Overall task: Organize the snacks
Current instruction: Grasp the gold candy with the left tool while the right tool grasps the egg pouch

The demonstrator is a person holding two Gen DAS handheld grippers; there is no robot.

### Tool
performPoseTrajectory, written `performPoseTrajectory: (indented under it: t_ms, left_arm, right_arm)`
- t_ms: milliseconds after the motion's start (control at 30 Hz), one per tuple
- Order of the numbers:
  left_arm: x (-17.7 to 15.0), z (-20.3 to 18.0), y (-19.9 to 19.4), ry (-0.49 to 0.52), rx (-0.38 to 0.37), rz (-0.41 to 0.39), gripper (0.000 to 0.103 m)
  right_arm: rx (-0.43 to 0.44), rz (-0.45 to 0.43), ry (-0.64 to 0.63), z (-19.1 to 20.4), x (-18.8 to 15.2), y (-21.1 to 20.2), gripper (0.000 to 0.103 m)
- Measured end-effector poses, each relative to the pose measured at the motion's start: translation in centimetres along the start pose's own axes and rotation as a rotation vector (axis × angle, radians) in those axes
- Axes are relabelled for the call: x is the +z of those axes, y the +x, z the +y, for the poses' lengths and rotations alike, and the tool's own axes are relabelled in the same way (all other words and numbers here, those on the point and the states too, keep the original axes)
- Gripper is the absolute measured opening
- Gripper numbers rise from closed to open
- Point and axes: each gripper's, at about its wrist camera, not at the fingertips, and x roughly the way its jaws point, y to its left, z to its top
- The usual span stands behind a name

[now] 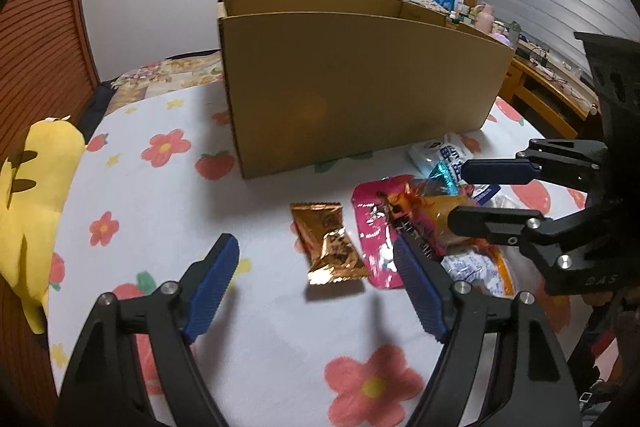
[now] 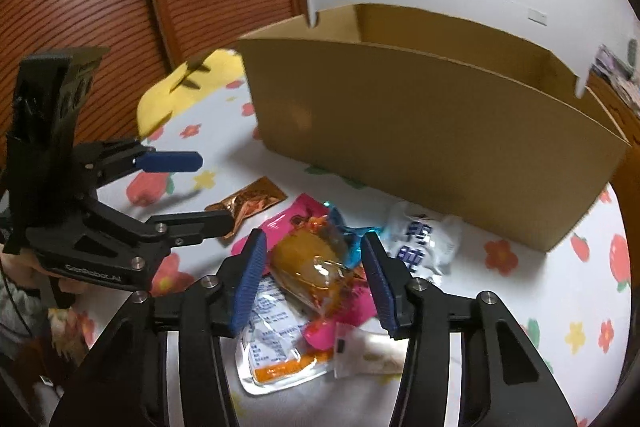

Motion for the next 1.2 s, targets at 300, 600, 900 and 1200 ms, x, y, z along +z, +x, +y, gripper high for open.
performPoseTrajectory:
  t_ms: [300, 600, 900, 1200]
  left_arm:
    - [-0.7, 1.3, -0.6, -0.04, 0.012, 0.012, 0.079]
    - [-0.8, 1.6, -1.1, -0.047, 0.013, 0.016, 0.079]
    - [-0.3, 1.3, -0.4, -0.048, -0.016, 0.012, 0.079]
    - [-0.6, 0.5, 0.0, -0.036, -0.027, 0.013, 0.079]
  right_arm:
    - [0.033, 0.08, -0.062, 0.4, -0.1, 1.5, 0.052]
    - [0.054, 0.107, -0.083, 0.0, -0.3, 1.5, 0.056]
    - [0.037, 0.115, -0.095, -0.1, -0.5, 2.3, 0.058]
    - [0.018, 0.091, -0.067, -0.6, -0.6, 2.5, 0.04]
